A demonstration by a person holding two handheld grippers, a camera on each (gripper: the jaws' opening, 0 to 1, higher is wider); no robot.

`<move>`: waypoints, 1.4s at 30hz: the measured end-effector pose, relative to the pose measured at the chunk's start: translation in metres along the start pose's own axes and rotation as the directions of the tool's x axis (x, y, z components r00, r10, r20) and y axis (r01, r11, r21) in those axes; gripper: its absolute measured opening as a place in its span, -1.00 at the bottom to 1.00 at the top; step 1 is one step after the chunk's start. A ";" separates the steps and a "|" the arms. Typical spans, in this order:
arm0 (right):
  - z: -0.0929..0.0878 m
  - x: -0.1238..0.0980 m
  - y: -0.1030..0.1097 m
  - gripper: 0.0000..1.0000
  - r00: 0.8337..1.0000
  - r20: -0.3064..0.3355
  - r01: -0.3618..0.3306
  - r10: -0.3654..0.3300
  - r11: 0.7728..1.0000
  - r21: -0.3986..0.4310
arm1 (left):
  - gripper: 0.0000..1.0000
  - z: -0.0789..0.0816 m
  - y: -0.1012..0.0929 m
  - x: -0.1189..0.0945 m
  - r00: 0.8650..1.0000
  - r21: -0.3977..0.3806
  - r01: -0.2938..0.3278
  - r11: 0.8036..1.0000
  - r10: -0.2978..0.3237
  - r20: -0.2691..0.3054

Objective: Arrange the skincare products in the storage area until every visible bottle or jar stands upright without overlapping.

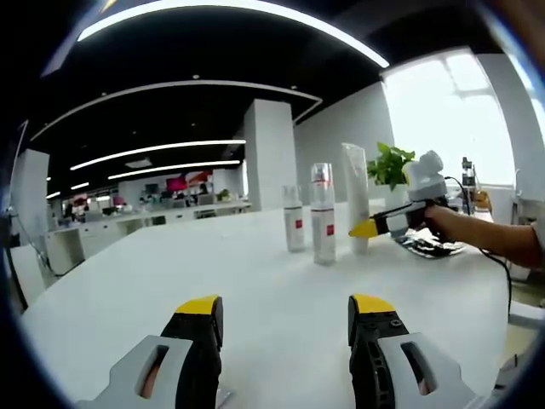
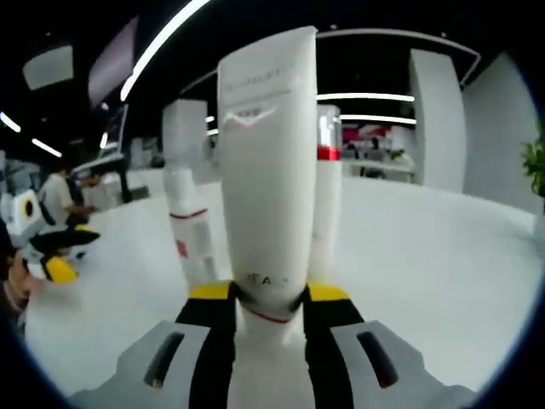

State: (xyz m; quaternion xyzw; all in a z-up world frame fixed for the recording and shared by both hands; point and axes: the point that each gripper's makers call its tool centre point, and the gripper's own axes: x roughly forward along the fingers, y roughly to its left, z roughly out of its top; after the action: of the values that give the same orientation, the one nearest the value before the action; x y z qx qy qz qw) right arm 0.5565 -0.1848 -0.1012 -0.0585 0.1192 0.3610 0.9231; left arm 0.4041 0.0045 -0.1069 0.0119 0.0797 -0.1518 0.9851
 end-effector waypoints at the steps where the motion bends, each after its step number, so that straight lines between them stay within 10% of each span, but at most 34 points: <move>1: 0.000 -0.001 0.001 -0.42 1.000 0.000 -0.002 0.002 1.000 -0.001 | 0.22 0.000 0.000 0.000 1.000 -0.001 -0.001 1.000 0.001 0.000; 13: 0.000 -0.005 -0.002 -0.41 1.000 0.004 -0.016 0.016 0.999 -0.030 | 0.22 0.000 -0.001 0.001 1.000 0.003 0.003 1.000 -0.003 -0.002; 24: 0.007 -0.028 -0.004 0.04 0.999 0.049 -0.020 0.022 0.999 -0.039 | 0.22 0.015 0.006 -0.008 0.995 -0.025 -0.033 0.999 0.035 0.093; 28: 0.010 -0.036 -0.009 0.08 0.999 0.054 0.003 0.001 0.998 -0.060 | 0.23 0.029 0.026 -0.026 0.969 -0.065 -0.160 0.985 0.169 0.180; 42: 0.047 -0.100 -0.004 0.06 0.983 0.175 0.062 -0.056 0.998 -0.026 | 0.29 0.007 0.064 -0.078 0.984 -0.074 -0.173 0.982 0.170 -0.049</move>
State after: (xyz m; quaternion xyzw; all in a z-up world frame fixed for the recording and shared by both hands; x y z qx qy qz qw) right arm 0.4963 -0.2438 -0.0298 -0.0448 0.0305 0.3391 0.9392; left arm 0.3512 0.0881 -0.0877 -0.0168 0.1049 -0.0628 0.9924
